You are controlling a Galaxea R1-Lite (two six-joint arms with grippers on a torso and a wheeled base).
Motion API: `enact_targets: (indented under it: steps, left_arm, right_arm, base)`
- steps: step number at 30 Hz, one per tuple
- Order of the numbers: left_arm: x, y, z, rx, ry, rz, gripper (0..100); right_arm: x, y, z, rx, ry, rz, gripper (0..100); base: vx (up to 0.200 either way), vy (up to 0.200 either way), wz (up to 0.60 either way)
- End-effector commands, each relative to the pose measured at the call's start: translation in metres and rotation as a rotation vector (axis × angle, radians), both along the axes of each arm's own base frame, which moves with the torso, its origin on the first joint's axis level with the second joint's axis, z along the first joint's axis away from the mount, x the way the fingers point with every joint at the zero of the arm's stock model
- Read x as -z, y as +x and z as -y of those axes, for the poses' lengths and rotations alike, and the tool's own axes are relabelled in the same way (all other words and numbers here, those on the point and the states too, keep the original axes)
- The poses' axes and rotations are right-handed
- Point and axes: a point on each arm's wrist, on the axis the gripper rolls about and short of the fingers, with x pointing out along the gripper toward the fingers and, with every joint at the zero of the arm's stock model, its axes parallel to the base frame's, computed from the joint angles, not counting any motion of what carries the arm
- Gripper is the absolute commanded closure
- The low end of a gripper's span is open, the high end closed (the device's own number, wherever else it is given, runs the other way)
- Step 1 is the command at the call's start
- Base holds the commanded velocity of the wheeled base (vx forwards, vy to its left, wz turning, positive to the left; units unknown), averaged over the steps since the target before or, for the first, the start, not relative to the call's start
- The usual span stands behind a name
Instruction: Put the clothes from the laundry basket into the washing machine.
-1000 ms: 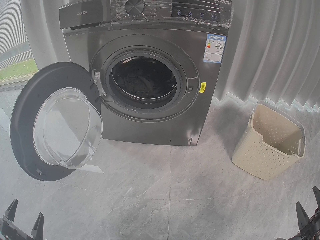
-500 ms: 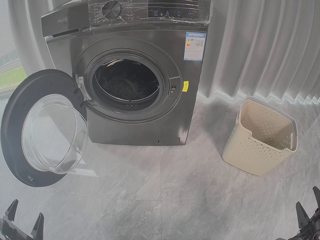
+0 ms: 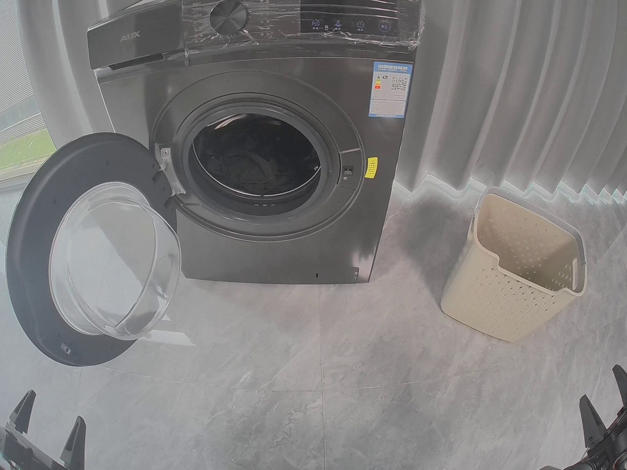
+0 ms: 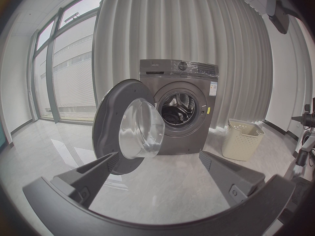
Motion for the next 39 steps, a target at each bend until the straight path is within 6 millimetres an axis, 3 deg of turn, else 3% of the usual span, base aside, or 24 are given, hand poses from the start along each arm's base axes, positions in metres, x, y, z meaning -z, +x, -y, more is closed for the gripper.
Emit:
enact_targets:
  steps: [1, 4, 19, 31, 39]
  left_arm:
    - [0.0047, 0.0003, 0.0001, 0.001, 0.000, -0.004, 0]
    - [0.0047, 0.0003, 0.0001, 0.001, 0.000, -0.004, 0]
    - [0.0047, 0.0003, 0.0001, 0.001, 0.002, -0.004, 0]
    - [0.0047, 0.0003, 0.0000, -0.001, 0.000, -0.004, 0]
    - [0.0047, 0.0003, 0.0001, 0.001, 0.000, -0.004, 0]
  right_arm:
    - [0.0045, 0.0011, 0.0000, -0.001, 0.000, -0.013, 0]
    - [0.0049, 0.0012, 0.0000, -0.001, 0.001, -0.015, 0]
    - [0.0049, 0.0012, 0.0001, 0.000, -0.002, -0.014, 0]
    - [0.0045, 0.0011, 0.0001, 0.000, -0.002, -0.013, 0]
    - [0.0045, 0.0011, 0.0001, 0.000, -0.002, -0.013, 0]
  base:
    - [0.000, 0.000, 0.00]
    - [0.000, 0.000, 0.00]
    - [0.000, 0.200, 0.00]
    - [0.000, 0.000, 0.00]
    - [0.000, 0.200, 0.00]
